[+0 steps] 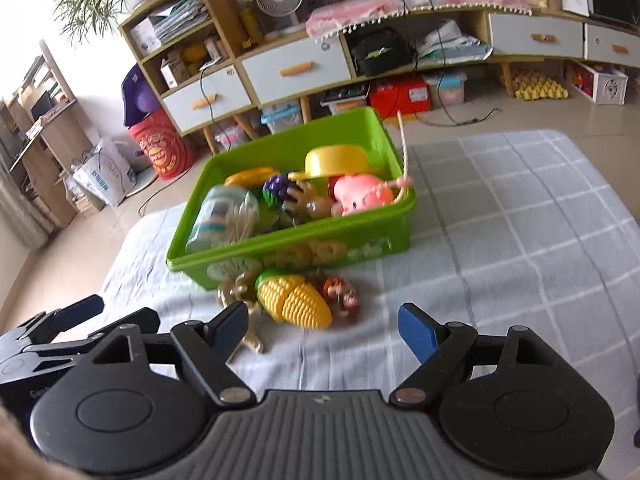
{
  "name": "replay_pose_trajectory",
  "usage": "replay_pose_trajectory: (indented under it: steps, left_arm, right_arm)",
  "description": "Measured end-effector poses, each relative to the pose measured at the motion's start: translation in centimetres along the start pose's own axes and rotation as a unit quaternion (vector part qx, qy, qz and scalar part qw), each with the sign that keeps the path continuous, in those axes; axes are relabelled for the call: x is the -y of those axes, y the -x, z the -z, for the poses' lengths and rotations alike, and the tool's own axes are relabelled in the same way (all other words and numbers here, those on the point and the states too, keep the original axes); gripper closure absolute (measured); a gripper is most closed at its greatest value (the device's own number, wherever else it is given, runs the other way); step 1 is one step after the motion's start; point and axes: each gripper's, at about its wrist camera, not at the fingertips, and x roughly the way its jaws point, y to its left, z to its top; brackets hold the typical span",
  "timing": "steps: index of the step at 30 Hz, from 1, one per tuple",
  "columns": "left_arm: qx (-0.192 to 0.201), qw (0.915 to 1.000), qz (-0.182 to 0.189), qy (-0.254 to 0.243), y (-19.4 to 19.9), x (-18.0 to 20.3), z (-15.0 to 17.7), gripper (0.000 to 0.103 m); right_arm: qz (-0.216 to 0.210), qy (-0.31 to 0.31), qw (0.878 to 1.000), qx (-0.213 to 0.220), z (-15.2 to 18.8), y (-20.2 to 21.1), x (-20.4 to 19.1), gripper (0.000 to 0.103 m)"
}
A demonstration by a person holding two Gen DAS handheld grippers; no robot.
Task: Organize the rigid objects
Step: 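Withdraw both tools from the green bin back over the table, then move left tool to the beige starfish while right tool approaches the yellow corn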
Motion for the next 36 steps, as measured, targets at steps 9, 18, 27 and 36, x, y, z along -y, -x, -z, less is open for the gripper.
replay_pose_trajectory:
  steps: [9,18,27,36]
  left_arm:
    - [-0.015,0.9995,0.022,-0.015,-0.2,0.8,1.0,0.002]
    - [-0.041,0.9984,0.021,-0.032,-1.6,1.6,2.3,0.002]
    - [-0.057,0.9972,0.014,-0.045,-3.2,2.3,3.2,0.002]
    - [-0.048,0.9985,0.017,-0.023,-4.8,1.7,3.4,0.003]
  right_arm:
    - [-0.004,0.025,1.000,-0.018,1.1,-0.1,0.0,0.025]
    - [0.016,0.028,0.999,-0.037,1.4,-0.9,0.9,0.024]
    - [0.029,0.025,0.998,-0.050,1.6,-1.4,1.7,0.024]
    - [0.040,0.005,0.997,-0.064,1.5,-2.1,2.7,0.024]
